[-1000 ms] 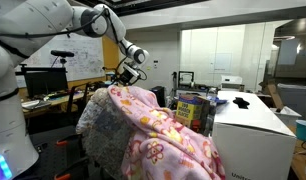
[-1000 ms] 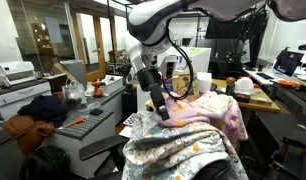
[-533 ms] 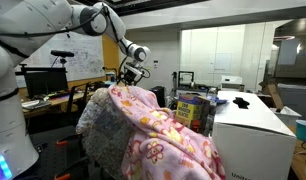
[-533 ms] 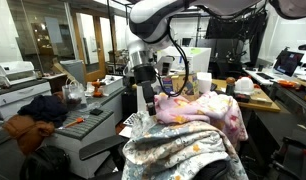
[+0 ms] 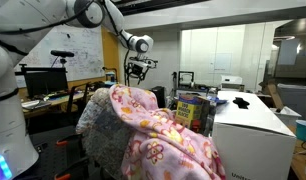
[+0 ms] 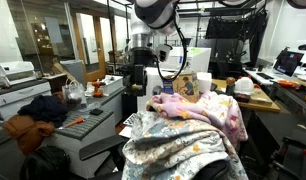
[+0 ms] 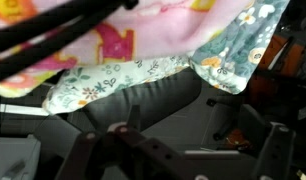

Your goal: Put the pink blanket over the blue blanket

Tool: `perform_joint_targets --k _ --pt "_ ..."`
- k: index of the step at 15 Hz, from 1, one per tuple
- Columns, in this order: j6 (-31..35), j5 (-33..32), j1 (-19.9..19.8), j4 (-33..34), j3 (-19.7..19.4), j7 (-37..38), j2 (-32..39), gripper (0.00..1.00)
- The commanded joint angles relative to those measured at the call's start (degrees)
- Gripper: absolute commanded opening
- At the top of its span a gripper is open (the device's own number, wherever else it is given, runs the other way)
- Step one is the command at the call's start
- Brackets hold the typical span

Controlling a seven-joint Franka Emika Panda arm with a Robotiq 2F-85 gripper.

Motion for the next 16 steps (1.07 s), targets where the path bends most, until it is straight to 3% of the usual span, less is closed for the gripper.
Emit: perform_joint_targets --k 1,11,16 --pt "7.29 -2.46 -0.09 -5.04 -2.07 3.87 -4.72 1.0" --pt "31.88 -6.27 -3.2 -14.99 -10.79 20.75 -8.56 1.0" --pt "36.77 -11.32 -3.87 -19.11 -17.56 32.93 -10.53 1.0"
